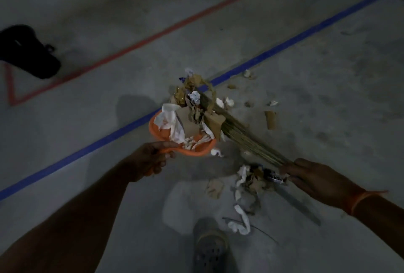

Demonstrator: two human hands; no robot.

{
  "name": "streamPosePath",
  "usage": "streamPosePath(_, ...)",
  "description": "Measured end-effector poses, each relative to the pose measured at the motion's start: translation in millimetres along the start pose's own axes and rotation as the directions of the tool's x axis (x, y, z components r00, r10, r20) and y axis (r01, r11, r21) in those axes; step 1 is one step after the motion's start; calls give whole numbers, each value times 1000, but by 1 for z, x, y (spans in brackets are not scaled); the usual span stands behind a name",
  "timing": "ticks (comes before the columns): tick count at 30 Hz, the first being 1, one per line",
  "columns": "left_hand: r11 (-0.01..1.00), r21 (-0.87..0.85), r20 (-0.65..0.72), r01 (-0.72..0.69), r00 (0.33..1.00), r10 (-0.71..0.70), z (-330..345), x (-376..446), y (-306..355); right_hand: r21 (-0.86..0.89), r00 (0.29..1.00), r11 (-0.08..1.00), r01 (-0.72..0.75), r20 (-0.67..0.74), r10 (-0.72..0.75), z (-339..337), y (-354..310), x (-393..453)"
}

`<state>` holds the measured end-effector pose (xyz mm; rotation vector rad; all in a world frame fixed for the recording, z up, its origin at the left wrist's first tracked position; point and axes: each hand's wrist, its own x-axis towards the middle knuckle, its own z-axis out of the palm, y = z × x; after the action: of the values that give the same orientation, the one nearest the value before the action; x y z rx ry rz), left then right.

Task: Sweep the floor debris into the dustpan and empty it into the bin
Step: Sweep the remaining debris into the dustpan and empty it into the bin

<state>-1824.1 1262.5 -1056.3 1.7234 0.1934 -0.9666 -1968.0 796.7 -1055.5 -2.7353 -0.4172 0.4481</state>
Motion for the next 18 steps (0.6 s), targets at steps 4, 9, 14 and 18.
streamPosePath(4, 999, 2, -64, 40, 997, -39, -66, -46, 35, 0, 995, 998, 60, 78, -60, -73, -53, 58)
streamPosePath(9, 983, -164, -168, -86, 984, 58, -153, -83, 72, 7, 986, 992, 129, 106, -129, -146, -119, 153)
streamPosePath(14, 955, -243, -245, -169, 963, 108, -246, -100, 95, -8, 975, 980, 201, 103, -199, -199, -189, 250)
streamPosePath(18, 911, -346, -308, -225, 944, 117, -314, -107, 103, -39, 957, 961, 273, 109, -267, -216, -226, 338)
